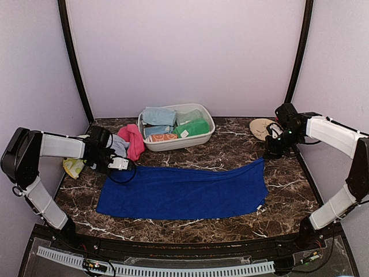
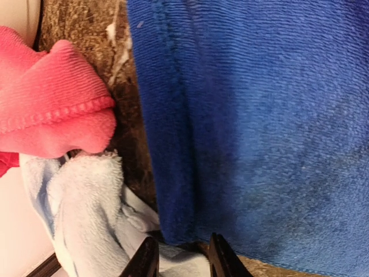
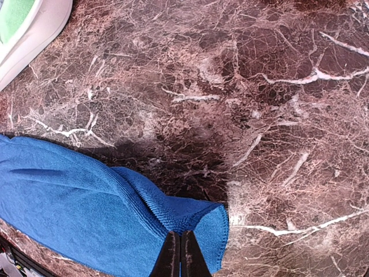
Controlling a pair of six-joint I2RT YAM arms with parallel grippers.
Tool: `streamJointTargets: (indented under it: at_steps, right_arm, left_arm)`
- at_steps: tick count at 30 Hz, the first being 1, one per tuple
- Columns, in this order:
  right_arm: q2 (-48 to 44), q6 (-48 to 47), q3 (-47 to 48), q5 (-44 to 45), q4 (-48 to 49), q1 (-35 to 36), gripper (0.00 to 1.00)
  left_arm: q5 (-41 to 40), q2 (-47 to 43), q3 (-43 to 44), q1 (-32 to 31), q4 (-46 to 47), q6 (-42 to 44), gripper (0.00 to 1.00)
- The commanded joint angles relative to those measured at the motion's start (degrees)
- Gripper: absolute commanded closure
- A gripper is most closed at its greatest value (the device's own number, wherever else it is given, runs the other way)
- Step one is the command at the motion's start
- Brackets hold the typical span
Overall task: Roll the towels
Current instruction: Pick up the towel from the center of the board.
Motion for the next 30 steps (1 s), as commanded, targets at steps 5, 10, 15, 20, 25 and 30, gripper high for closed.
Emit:
streamJointTargets:
  at_steps: [5, 10, 15, 20, 25, 30]
  right_arm:
    - [-1.06, 0.34, 1.06, -0.67, 0.64, 0.27, 1.0]
    - [-0.99, 0.05, 1.06, 0.01, 0.33, 0.2, 1.0]
    - [-0.56, 0.22, 1.06, -0.4, 0.7, 0.19, 1.0]
    - [-0.94, 0.39, 1.06, -0.45, 0.79, 0.19, 1.0]
    - [-1.41, 0.32, 1.06, -0.17, 0.67, 0.21, 1.0]
    - [-1.41, 0.24, 2.8, -0.1, 0.33, 0.19, 1.0]
  left_arm:
    - [-1.0, 3.5, 2.6, 0.38, -0.66, 0.55, 0.72]
    - [-1.32, 4.58, 3.77, 0.39, -5.57, 0.9, 0.72]
    - [-1.1, 7.18, 7.45, 0.73, -9.99, -0.98, 0.71]
    - [-1.45, 12.4, 11.8, 1.48, -15.45, -2.89, 0.82]
    - [-1.37, 14.75, 14.92, 1.83, -18.68, -4.67, 1.0]
    - [-0.22, 13.92, 16.77, 1.95, -22.3, -6.61, 1.0]
